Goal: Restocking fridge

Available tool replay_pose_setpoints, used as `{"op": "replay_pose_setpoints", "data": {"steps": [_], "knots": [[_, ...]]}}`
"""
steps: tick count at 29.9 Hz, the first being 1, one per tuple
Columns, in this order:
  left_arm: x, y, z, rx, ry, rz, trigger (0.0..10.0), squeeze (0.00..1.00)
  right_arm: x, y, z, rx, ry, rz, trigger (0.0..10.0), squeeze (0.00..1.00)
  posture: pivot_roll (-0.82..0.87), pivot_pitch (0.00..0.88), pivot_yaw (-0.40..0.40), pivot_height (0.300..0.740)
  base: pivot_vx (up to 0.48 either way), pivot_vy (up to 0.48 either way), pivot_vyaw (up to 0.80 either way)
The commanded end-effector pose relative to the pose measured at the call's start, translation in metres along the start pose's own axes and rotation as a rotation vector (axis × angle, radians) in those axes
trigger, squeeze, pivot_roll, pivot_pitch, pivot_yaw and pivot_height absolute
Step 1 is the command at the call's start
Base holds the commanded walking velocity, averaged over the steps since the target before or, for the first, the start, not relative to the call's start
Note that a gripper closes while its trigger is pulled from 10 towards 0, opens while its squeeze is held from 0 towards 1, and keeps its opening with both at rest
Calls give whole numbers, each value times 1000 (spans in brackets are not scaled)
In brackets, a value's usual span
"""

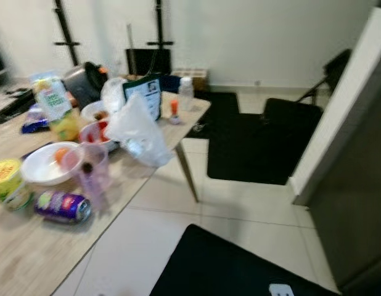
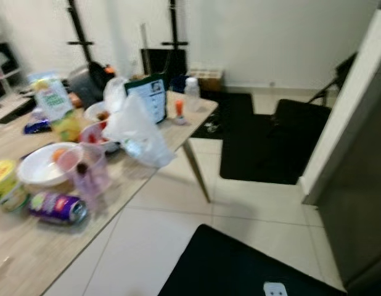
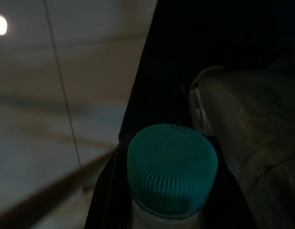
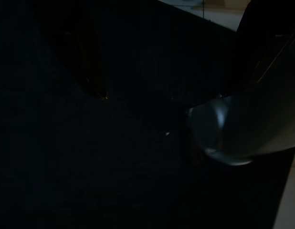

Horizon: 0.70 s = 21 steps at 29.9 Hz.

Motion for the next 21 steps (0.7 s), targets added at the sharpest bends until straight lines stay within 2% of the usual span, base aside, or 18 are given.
{"op": "replay_pose_setpoints", "data": {"steps": [1, 21], "knots": [[-3, 0, 3, -7, -7, -11, 10000, 0, -1, 0, -2, 6, 0, -2, 10000, 0, 113, 0, 2, 740, 0, 0, -800], [1, -1, 5, -22, 9, 7, 10000, 0, 3, -1, -3, 8, -3, 4, 10000, 0, 114, 0, 1, 740, 0, 0, -800]]}}
Point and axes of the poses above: a point about 5 cm out from each wrist's last joint towards the gripper, its own y axis pointing back from the gripper into the wrist, its own x axis along the axis of the wrist's last joint, z = x × y, the point moved 5 cm from there along -y, pointing out of the wrist towards the gripper
